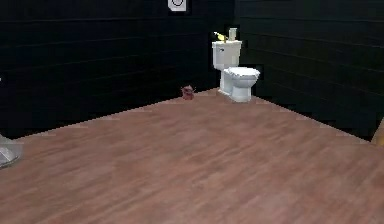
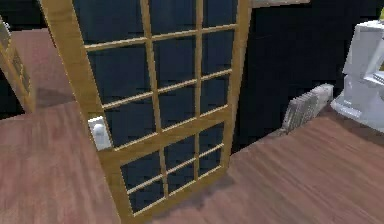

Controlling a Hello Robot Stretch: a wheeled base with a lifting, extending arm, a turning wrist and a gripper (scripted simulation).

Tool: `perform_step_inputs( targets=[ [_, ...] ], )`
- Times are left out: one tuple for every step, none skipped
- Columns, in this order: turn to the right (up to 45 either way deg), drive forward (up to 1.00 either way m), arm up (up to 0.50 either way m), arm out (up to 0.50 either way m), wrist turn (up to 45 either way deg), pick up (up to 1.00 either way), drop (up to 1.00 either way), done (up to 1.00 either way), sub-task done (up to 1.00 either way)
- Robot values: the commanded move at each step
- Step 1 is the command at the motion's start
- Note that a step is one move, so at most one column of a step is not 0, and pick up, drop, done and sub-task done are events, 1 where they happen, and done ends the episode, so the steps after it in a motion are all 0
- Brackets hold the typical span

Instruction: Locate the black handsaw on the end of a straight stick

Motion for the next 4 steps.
perform_step_inputs(
  targets=[
    [0.0,0.55,0.00,0.00,0.0,0.00,0.00,0.00,0.00],
    [45.0,0.00,0.00,0.00,0.0,0.00,0.00,0.00,0.00],
    [9.0,0.00,0.00,0.00,0.0,0.00,0.00,0.00,0.00],
    [0.0,0.80,0.00,0.00,0.0,0.00,0.00,0.00,0.00]
  ],
)
